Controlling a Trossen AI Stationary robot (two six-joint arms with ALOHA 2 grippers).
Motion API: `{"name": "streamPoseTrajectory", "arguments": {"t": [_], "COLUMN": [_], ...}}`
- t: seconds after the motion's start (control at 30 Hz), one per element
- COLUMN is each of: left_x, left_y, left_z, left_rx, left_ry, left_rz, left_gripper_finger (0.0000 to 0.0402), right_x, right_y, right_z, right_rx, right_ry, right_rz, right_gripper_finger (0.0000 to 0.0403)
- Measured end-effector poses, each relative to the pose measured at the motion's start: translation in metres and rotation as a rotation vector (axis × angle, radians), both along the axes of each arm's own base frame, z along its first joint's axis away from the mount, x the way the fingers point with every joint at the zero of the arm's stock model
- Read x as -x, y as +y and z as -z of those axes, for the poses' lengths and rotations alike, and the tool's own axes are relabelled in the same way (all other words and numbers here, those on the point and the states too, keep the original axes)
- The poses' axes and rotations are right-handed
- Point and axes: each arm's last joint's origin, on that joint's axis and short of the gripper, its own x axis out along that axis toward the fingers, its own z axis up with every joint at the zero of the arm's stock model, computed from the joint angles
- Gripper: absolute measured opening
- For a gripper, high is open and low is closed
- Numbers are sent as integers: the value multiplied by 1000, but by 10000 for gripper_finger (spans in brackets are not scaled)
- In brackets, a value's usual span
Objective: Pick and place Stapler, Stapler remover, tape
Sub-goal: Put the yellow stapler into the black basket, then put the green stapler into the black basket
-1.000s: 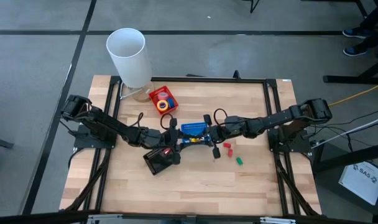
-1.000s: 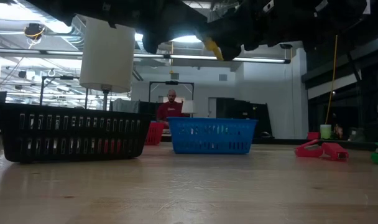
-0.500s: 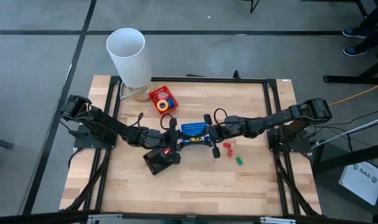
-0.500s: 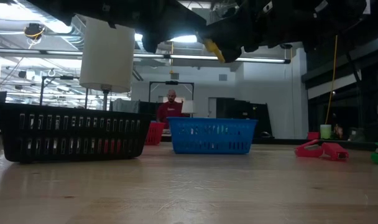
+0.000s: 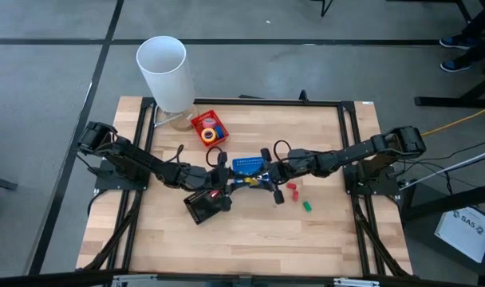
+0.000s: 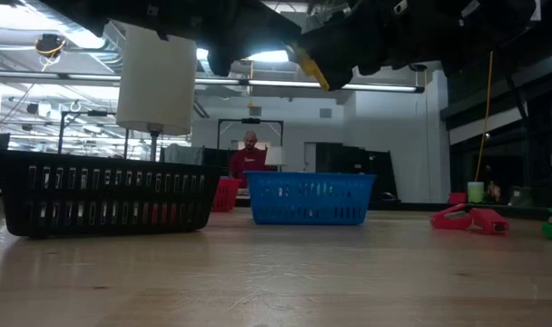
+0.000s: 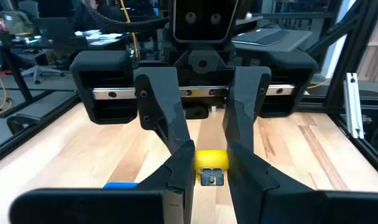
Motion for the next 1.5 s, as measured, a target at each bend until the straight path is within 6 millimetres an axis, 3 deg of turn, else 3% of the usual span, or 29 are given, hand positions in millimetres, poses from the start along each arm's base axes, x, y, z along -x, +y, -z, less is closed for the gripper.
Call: {"name": "streamPoseTrajectory", "arguments": {"t": [0.27,0.6,0.87,1.2,1.5], "left_x": [7,46,74,87,88], "left_y": [-6,-6,-11,-15,-13], "left_z": [2,-19,-18,-1,2], "left_rx": [-7,56,230,464,459], "left_ry": [85,267,466,699,718], "left_rz": [72,108,173,130,78], "left_gripper_finger": [66,66,66,92,90], "right_x": [1,1,1,2,2], "right_y": [0,0,0,0,0], "right_z": [2,3,4,7,8], "right_rx": [5,10,10,8,13], "right_ry": [33,46,49,85,89], "right_rz": [-17,-15,-14,-12,-13], "right_gripper_finger": [173,166,166,166,166]}}
